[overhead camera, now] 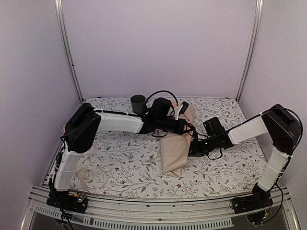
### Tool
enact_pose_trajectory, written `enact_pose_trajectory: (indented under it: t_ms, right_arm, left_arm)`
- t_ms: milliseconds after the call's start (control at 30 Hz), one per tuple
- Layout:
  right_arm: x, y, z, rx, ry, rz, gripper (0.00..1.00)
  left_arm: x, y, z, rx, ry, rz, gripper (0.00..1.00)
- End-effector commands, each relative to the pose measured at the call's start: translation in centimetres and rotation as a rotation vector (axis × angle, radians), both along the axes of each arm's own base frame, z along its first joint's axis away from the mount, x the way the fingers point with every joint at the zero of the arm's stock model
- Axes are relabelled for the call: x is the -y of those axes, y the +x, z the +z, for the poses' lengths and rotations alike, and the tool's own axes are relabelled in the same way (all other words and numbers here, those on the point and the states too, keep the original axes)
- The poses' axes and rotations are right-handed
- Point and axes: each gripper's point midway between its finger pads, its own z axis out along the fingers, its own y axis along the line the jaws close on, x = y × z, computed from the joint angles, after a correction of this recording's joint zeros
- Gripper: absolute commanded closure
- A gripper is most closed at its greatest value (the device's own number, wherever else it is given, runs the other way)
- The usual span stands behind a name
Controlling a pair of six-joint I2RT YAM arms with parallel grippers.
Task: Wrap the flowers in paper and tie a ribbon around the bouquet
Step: Fold the two-thirds-folded wrapping paper at the center of the board.
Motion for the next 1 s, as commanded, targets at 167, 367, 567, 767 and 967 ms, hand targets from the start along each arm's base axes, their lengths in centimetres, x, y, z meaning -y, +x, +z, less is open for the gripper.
enact_pose_trajectory:
  t_ms: [167,367,567,767,967]
  right_arm:
    - [1.5,-1.0,3.1,0.022,0.018,-0.079,0.75]
    - [5.1,-0.6,5.8,0.108,-0.081,-0.246,0.66]
    - [3.5,-0.5,8.1,0.171,-0.038,-0.128,0.18]
    - [1.8,-0.7,6.9,0.123,-0.057,-0.050,0.10]
    - [0.5,-2.4,4.9,0.062,-0.022,0.029,0.40]
  left_arm:
    - [-0.1,0.8,-8.2,-0.106,0.098,0.023,1.00]
    - [-0.3,1.2,-9.5,-0.092,0.130,0.034,1.00]
    - [-0.1,1.4,-9.3,-0.080,0.128,0.034,1.00]
    - [0.2,1.6,-8.5,-0.081,0.104,0.036,1.00]
    - [0.0,1.8,-8.5,-0.072,0.113,0.045,1.00]
